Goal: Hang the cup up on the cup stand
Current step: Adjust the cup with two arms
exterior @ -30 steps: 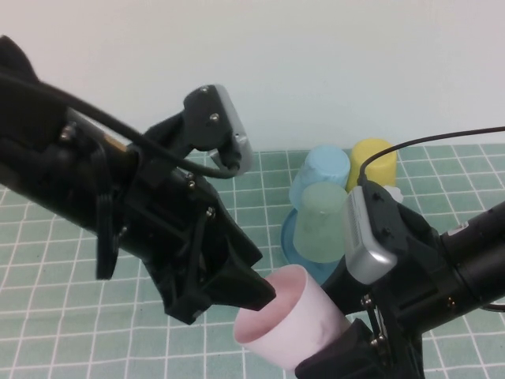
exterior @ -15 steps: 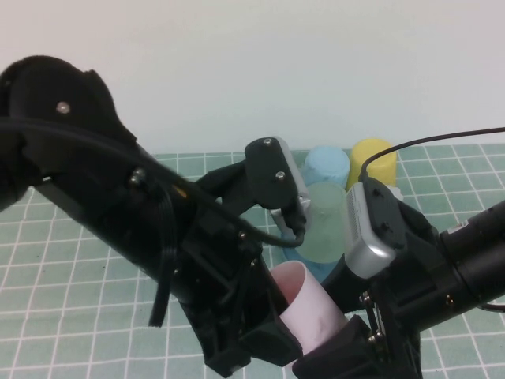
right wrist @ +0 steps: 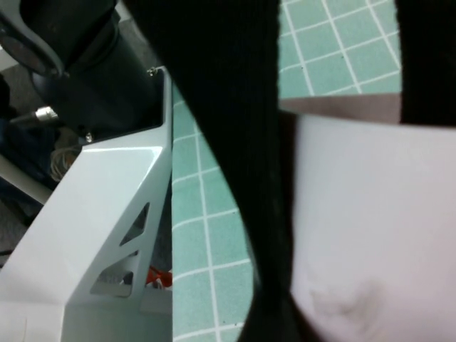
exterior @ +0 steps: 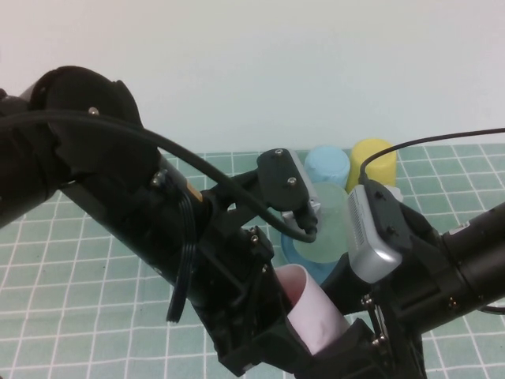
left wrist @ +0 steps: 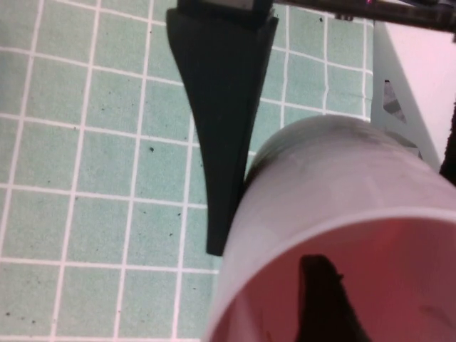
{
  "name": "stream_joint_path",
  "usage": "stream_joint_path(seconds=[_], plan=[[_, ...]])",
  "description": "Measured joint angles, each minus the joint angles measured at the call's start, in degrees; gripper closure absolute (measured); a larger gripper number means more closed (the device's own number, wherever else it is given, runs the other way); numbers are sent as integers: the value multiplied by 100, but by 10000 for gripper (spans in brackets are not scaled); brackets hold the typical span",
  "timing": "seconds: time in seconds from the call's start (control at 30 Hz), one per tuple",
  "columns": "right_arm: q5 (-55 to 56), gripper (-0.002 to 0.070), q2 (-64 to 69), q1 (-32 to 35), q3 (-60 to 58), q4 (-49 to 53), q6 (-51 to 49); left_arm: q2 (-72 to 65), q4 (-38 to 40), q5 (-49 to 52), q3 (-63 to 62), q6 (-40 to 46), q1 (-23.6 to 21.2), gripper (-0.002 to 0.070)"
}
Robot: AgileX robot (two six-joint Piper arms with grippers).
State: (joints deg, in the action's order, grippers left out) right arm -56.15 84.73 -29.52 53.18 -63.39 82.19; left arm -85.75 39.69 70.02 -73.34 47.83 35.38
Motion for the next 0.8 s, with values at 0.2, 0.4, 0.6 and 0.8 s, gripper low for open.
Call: stream_joint_path(seconds=[0.2,0.4,0.6,0.8], plan=[[61,147,0,45,0,0,23,0,309,8,0,498,0,552],[62,148,0,58,0,0,36,-13,654,-42,12,785,-11,640],[84,148,0,58,0,0,36,-13,654,-64,12,799,-20,641],[122,38,0,71,0,0,-247,-13,654,-109,12,803,-20,642]])
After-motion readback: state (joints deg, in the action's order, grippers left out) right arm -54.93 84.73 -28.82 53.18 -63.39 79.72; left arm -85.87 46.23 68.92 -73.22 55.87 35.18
